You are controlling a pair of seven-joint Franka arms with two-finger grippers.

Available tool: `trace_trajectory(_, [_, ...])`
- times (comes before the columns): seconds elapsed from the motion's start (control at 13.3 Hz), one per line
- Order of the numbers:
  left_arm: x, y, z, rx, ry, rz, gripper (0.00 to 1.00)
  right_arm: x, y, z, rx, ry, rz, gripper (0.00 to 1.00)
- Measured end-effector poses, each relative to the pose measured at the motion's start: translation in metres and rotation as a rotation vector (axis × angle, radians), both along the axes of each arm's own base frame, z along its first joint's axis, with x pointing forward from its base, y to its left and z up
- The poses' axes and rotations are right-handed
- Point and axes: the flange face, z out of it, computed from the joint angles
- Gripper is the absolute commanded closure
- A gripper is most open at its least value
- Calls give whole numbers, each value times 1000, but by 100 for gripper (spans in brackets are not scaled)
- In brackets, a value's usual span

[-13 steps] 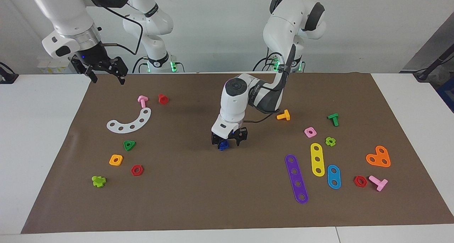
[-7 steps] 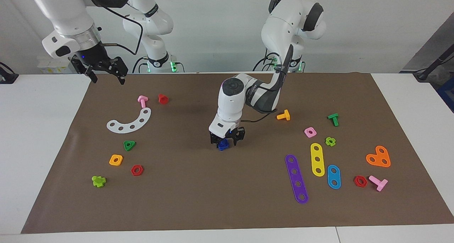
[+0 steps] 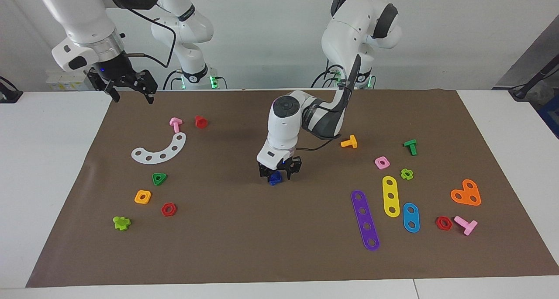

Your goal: Unscrew and place screws in storage area

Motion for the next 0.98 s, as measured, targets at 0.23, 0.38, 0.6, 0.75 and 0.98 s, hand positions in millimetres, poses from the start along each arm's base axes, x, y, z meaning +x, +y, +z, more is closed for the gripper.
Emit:
trace_trajectory(0.23, [-5,-5,-4,4,6,-9,29,0,0,0,0,0,0,0])
trace_trajectory(0.38, [-7,-8,-6,5,8,-15,31,0,0,0,0,0,0,0])
trace_trajectory(0.6, [-8,-8,-10,10,12,-16,36,0,0,0,0,0,0,0])
trace_trajectory(0.75, [-9,-7,-14,14,17,-16,40,0,0,0,0,0,0,0])
trace_trajectory(0.98, [-9,-7,-15,15,19,-17,42,0,0,0,0,0,0,0])
